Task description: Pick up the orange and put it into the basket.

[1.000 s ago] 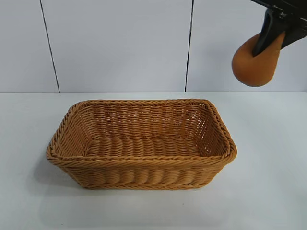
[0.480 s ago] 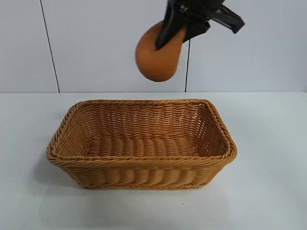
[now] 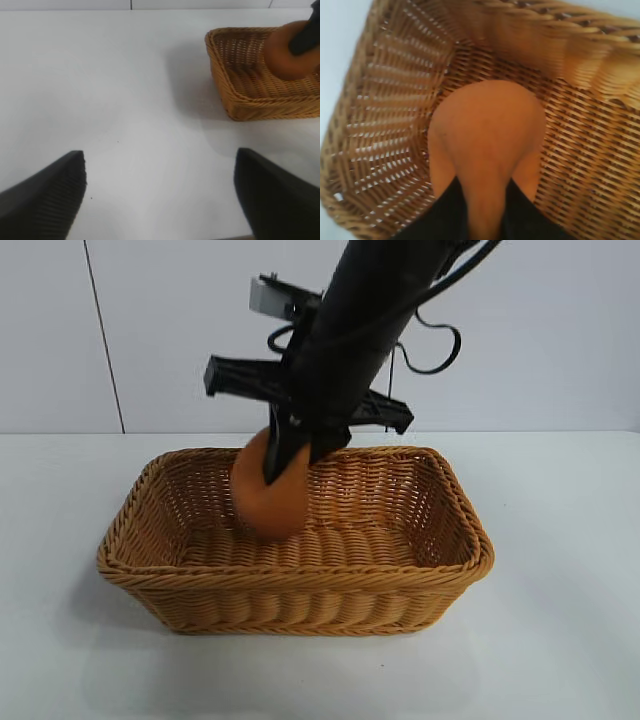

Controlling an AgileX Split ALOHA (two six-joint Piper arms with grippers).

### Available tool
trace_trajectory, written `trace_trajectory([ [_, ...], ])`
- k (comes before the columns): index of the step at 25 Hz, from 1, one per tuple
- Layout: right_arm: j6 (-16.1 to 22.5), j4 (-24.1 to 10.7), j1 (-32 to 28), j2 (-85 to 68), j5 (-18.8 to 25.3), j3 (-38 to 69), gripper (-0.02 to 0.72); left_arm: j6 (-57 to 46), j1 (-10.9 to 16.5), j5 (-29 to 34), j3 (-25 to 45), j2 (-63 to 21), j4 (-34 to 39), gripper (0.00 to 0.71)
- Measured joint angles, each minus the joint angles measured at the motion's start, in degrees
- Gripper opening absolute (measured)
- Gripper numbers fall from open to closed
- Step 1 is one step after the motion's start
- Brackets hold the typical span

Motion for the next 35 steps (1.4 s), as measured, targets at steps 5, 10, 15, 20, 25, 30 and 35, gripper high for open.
trace_trajectory([
  [5, 1.5, 0.0, 0.0, 3.6, 0.0, 0.3, 0.067, 0.0, 0.0, 0.0, 0.0, 0.0, 0.0, 0.581],
  [10, 1.7, -0.6, 0.0, 3.6, -0.3, 0.3, 0.256, 0.0, 0.0, 0.0, 0.0, 0.0, 0.0, 0.581],
  [15, 1.9, -2.1, 0.0, 2.7, 0.7, 0.3, 0.555, 0.0, 0.0, 0.0, 0.0, 0.0, 0.0, 0.581],
  [20, 4.9, -6.9, 0.0, 0.8, 7.3, -2.7, 0.632, 0.0, 0.0, 0.0, 0.0, 0.0, 0.0, 0.581],
  [25, 6.2, -14.0, 0.0, 0.3, 20.8, -13.2, 0.633, 0.0, 0.0, 0.0, 0.0, 0.0, 0.0, 0.581],
  [30, 7.4, -20.3, 0.0, 0.1, 26.3, -22.5, 0.634, 0.0, 0.0, 0.0, 0.0, 0.0, 0.0, 0.581],
  [35, 7.8, -21.8, -2.4, 0.1, 26.5, -25.1, 0.641, 0.0, 0.0, 0.0, 0.0, 0.0, -0.1, 0.581],
])
